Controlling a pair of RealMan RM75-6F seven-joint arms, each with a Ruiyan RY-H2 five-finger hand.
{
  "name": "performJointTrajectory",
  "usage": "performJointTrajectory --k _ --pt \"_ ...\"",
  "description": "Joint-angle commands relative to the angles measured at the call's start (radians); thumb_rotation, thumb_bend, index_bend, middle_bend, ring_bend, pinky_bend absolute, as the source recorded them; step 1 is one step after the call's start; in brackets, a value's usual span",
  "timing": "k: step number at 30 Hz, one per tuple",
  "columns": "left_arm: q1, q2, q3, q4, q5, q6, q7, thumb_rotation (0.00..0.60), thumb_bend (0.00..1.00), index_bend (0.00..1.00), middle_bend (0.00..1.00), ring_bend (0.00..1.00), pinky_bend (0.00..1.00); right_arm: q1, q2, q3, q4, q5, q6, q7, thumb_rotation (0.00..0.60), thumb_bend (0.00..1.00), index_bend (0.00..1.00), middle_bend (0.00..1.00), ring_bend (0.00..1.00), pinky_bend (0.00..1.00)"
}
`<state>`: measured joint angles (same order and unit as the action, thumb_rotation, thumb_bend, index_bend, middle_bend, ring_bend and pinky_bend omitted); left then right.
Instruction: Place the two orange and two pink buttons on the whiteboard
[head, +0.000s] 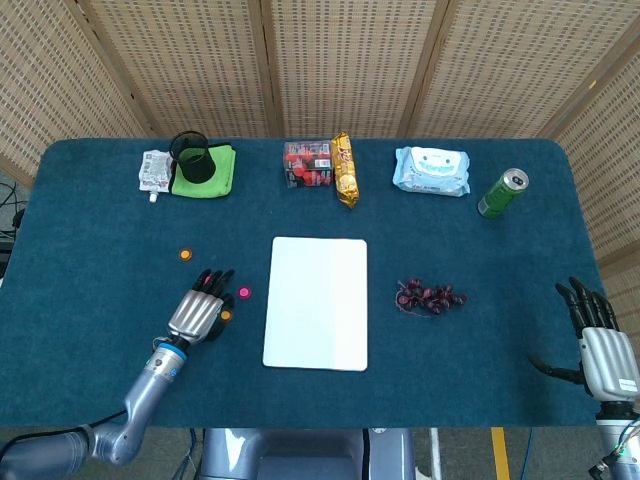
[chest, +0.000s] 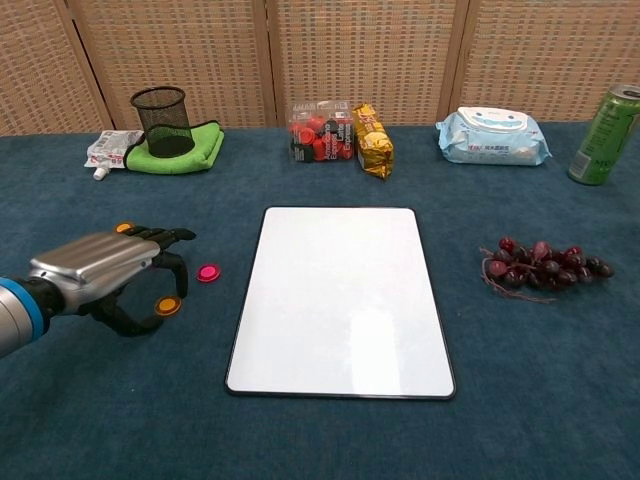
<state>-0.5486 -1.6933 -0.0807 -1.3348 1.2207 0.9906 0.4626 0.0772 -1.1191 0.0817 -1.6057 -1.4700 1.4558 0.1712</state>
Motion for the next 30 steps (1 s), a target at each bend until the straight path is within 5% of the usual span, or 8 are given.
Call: performJointTrajectory --k 1,4,19,30 --pt "-0.003 -0.003 -0.001 -0.002 -0.006 -0.003 0.000 0.600 0.36 0.50 0.00 0.00 0.00 0.000 0.000 0.000 0.000 0.000 0.000 0.001 0.600 0.07 0.00 0.00 0.00 0.00" --pt "-0.003 -0.005 -0.002 -0.005 -0.010 0.005 0.006 0.600 0.37 0.58 0.00 0.00 0.00 0.000 0.001 0.000 0.000 0.000 0.000 0.004 0.600 0.07 0.00 0.00 0.00 0.00" --pt "-0.049 0.043 -0.047 -0.182 -0.016 0.030 0.083 0.600 0.35 0.58 0.00 0.00 0.00 0.000 0.002 -0.001 0.000 0.000 -0.001 0.009 0.600 0.07 0.00 0.00 0.00 0.00" --pt "-0.153 -0.084 -0.070 -0.223 -0.148 -0.013 0.264 0.600 0.34 0.58 0.00 0.00 0.00 0.000 0.004 0.001 0.003 0.002 -0.004 0.019 0.600 0.07 0.00 0.00 0.00 0.00"
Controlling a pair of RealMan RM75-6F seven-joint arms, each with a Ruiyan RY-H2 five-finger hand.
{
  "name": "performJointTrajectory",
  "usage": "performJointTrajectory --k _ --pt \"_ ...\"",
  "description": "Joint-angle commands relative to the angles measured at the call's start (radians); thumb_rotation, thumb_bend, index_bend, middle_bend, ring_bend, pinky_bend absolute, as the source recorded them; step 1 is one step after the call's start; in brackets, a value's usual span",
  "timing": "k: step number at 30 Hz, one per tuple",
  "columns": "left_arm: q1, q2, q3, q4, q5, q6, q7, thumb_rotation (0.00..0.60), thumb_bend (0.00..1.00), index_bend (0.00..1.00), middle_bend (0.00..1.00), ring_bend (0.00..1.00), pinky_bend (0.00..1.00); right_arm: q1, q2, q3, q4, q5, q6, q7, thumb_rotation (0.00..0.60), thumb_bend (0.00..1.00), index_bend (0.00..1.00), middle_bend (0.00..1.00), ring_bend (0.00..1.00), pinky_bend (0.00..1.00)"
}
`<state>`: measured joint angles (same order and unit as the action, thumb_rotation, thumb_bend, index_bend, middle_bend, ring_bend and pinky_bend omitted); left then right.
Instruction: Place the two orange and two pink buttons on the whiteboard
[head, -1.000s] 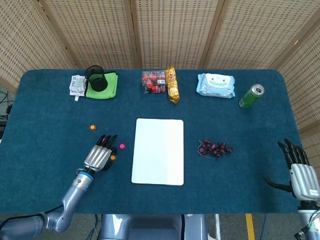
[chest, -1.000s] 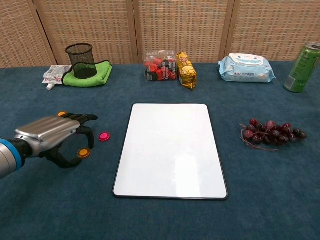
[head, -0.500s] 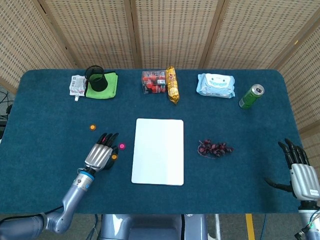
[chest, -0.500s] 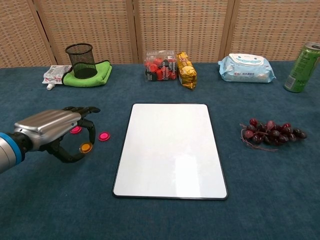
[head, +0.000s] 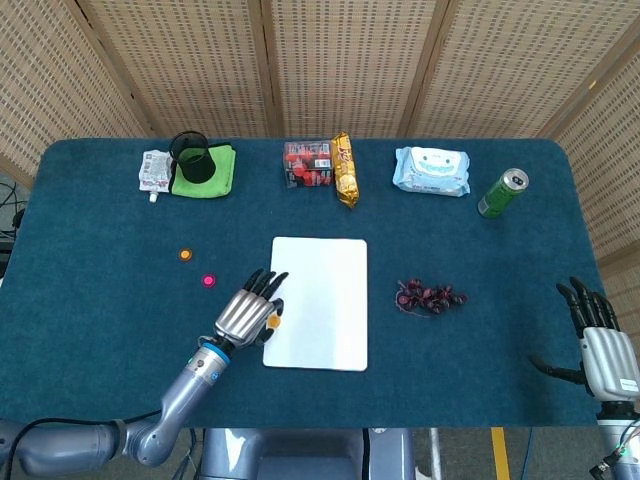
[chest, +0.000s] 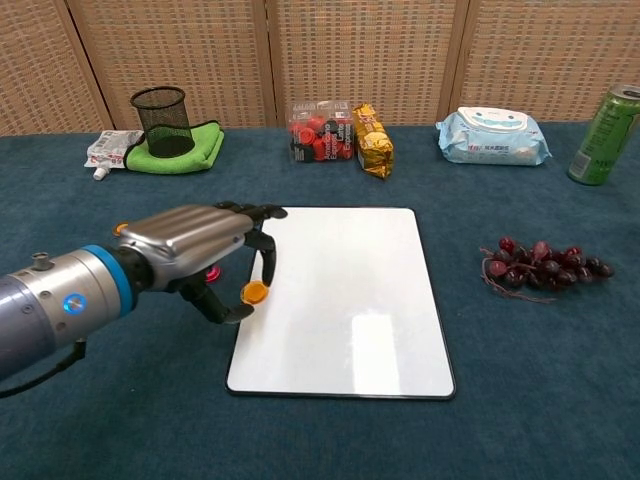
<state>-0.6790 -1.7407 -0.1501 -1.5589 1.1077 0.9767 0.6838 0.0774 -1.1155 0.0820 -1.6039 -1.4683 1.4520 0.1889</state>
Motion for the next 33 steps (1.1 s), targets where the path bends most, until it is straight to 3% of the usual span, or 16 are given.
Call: performJointTrajectory --k 1,2,6,8,18,26,33 --pt "-0.026 -0.045 0.002 0.003 -0.042 0.006 0.054 0.600 0.34 0.57 0.00 0.00 0.00 0.000 0.000 0.001 0.002 0.000 0.000 0.003 0.600 0.07 0.00 0.00 0.00 0.00" --pt "-0.029 -0.054 0.006 0.007 -0.049 0.012 0.062 0.600 0.34 0.54 0.00 0.00 0.00 0.000 0.001 0.001 0.002 0.000 -0.001 0.005 0.600 0.07 0.00 0.00 0.00 0.00" --pt "-0.034 -0.063 0.013 0.012 -0.070 0.016 0.068 0.600 0.29 0.25 0.00 0.00 0.00 0.001 0.001 0.000 0.002 -0.001 -0.001 0.006 0.600 0.07 0.00 0.00 0.00 0.00" --pt "-0.035 -0.059 0.015 0.008 -0.072 0.014 0.056 0.600 0.27 0.21 0.00 0.00 0.00 0.001 0.001 0.000 0.002 -0.001 -0.001 0.007 0.600 0.07 0.00 0.00 0.00 0.00" --pt "-0.040 0.000 -0.006 0.010 -0.091 0.030 0.012 0.600 0.31 0.22 0.00 0.00 0.00 0.001 0.002 -0.001 0.000 -0.002 -0.001 0.004 0.600 0.07 0.00 0.00 0.00 0.00" --pt "-0.047 0.071 -0.040 0.069 -0.128 0.003 -0.051 0.600 0.32 0.31 0.00 0.00 0.00 0.002 0.003 -0.002 -0.002 0.000 -0.006 0.002 0.600 0.07 0.00 0.00 0.00 0.00" --pt "-0.057 0.063 -0.038 0.149 -0.158 -0.032 -0.098 0.600 0.32 0.35 0.00 0.00 0.00 0.003 0.003 -0.002 -0.003 0.001 -0.008 -0.002 0.600 0.07 0.00 0.00 0.00 0.00"
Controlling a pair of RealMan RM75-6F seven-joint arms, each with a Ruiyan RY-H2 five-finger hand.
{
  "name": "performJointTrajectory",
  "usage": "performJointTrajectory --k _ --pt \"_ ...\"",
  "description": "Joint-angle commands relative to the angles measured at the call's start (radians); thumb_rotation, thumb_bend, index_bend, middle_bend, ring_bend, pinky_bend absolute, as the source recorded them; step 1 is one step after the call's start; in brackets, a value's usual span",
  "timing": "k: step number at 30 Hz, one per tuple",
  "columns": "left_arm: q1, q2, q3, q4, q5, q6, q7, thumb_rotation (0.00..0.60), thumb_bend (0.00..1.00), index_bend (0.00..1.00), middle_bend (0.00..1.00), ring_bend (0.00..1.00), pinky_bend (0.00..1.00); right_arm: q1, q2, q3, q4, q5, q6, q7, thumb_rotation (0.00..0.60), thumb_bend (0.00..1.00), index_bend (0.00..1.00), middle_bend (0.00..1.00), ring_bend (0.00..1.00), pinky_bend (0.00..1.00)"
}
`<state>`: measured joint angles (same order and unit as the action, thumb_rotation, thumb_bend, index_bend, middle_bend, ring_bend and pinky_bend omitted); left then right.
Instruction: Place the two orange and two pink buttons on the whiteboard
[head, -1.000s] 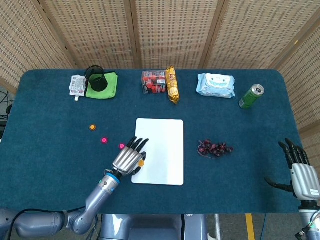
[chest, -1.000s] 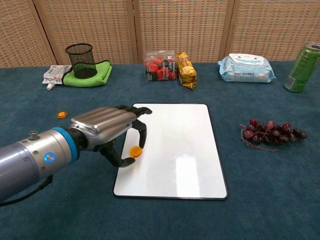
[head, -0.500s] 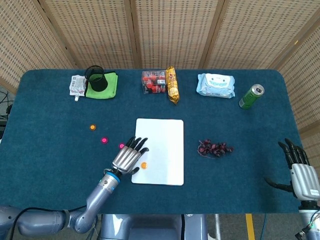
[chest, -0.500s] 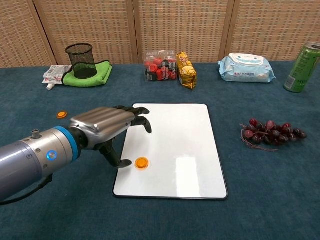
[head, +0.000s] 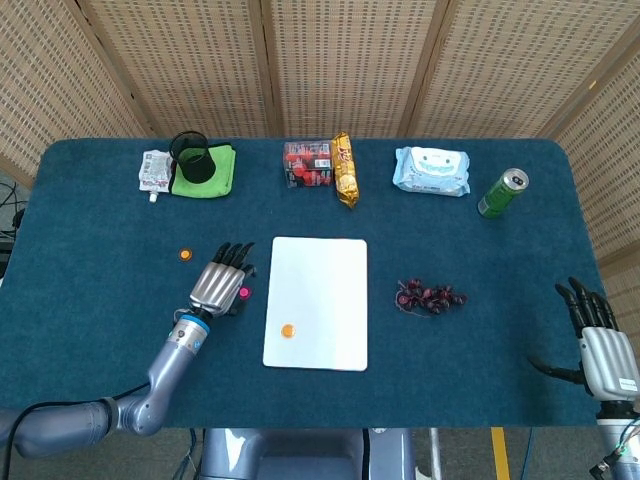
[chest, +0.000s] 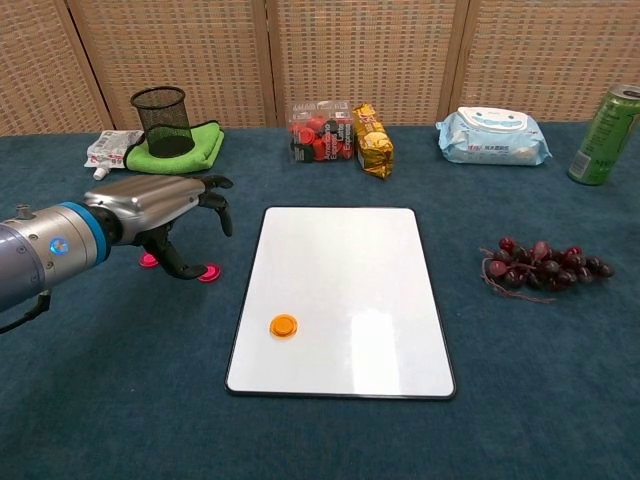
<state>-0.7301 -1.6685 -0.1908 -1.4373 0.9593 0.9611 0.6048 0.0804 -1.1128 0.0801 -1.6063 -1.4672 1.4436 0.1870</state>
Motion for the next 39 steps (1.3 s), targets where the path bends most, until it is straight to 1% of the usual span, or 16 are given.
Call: performJointTrajectory --k 1,8,11,24,39 --pt "-0.008 -0.015 0.004 0.039 -0.010 -0.021 -0.025 0.600 0.32 0.35 0.00 0.00 0.00 0.000 0.000 0.000 0.000 0.000 0.001 -0.001 0.600 0.07 0.00 0.00 0.00 0.00" --pt "-0.019 -0.063 0.014 0.114 -0.017 -0.023 -0.039 0.600 0.33 0.36 0.00 0.00 0.00 0.000 0.000 0.000 0.000 0.002 -0.002 0.001 0.600 0.07 0.00 0.00 0.00 0.00" --pt "-0.020 -0.075 0.018 0.128 -0.019 -0.029 -0.052 0.600 0.33 0.37 0.00 0.00 0.00 0.000 0.001 0.000 0.000 0.003 -0.003 0.003 0.600 0.07 0.00 0.00 0.00 0.00" --pt "-0.013 -0.089 0.027 0.151 -0.021 -0.009 -0.061 0.600 0.32 0.38 0.00 0.00 0.00 0.000 0.002 0.000 0.000 0.002 -0.003 0.004 0.600 0.07 0.00 0.00 0.00 0.00" --pt "-0.023 -0.091 0.025 0.169 -0.052 -0.032 -0.057 0.600 0.32 0.39 0.00 0.00 0.00 0.001 0.003 -0.001 -0.001 0.004 -0.006 0.004 0.600 0.07 0.00 0.00 0.00 0.00"
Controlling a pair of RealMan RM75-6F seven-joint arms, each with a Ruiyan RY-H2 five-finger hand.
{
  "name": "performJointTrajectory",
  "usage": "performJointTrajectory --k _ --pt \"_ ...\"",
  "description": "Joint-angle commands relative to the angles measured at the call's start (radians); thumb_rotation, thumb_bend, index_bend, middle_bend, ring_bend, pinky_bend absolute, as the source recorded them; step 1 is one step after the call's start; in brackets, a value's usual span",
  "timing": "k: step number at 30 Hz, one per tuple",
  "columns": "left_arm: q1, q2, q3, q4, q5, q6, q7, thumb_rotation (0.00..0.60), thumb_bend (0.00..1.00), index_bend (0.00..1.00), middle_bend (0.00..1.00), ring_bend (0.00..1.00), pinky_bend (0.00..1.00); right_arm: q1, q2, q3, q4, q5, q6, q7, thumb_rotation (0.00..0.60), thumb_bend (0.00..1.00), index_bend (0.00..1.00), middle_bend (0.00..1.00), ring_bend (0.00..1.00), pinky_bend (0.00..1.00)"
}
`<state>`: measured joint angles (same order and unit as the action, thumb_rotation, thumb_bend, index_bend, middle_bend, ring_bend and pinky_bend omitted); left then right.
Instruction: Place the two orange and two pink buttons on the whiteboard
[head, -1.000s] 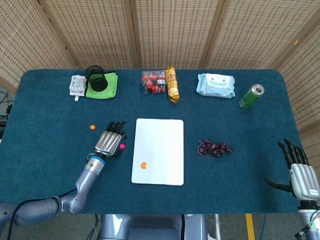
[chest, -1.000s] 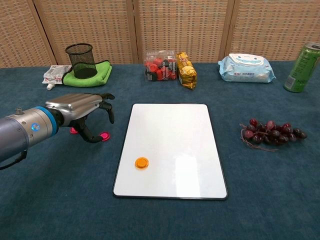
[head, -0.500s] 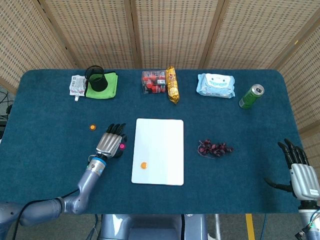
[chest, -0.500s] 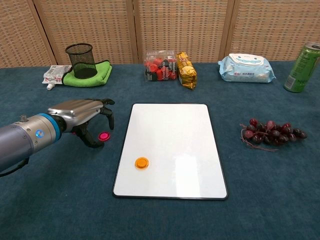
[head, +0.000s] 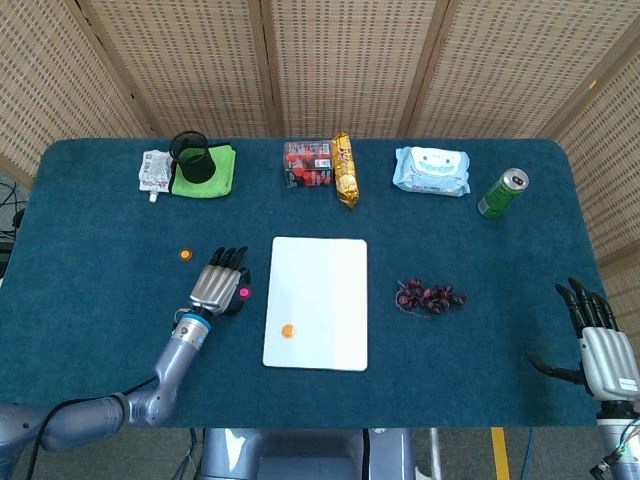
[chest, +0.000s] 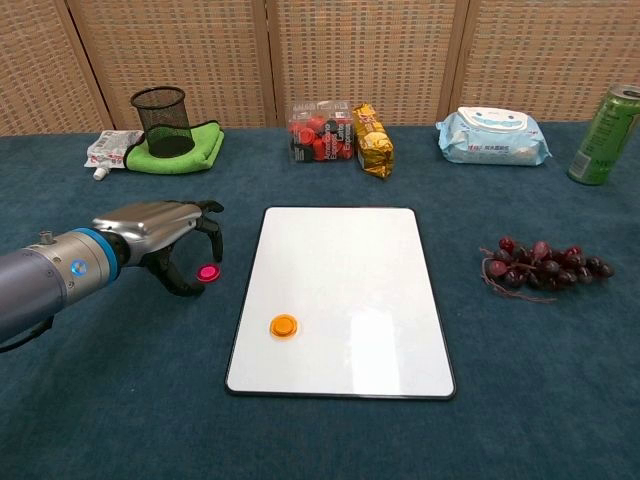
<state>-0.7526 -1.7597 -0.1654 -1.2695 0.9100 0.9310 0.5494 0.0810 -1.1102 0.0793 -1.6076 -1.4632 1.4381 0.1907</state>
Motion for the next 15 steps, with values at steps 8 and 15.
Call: performJointTrajectory --k 8,15 --pt "-0.003 0.001 -0.001 -0.005 -0.018 -0.004 0.001 0.600 0.34 0.59 0.00 0.00 0.00 0.000 0.000 0.000 -0.001 0.001 0.000 0.001 0.600 0.06 0.00 0.00 0.00 0.00" --pt "-0.005 0.020 -0.008 -0.035 -0.019 0.014 0.011 0.600 0.34 0.59 0.00 0.00 0.00 0.000 0.001 0.000 -0.001 0.001 -0.001 0.003 0.600 0.07 0.00 0.00 0.00 0.00"
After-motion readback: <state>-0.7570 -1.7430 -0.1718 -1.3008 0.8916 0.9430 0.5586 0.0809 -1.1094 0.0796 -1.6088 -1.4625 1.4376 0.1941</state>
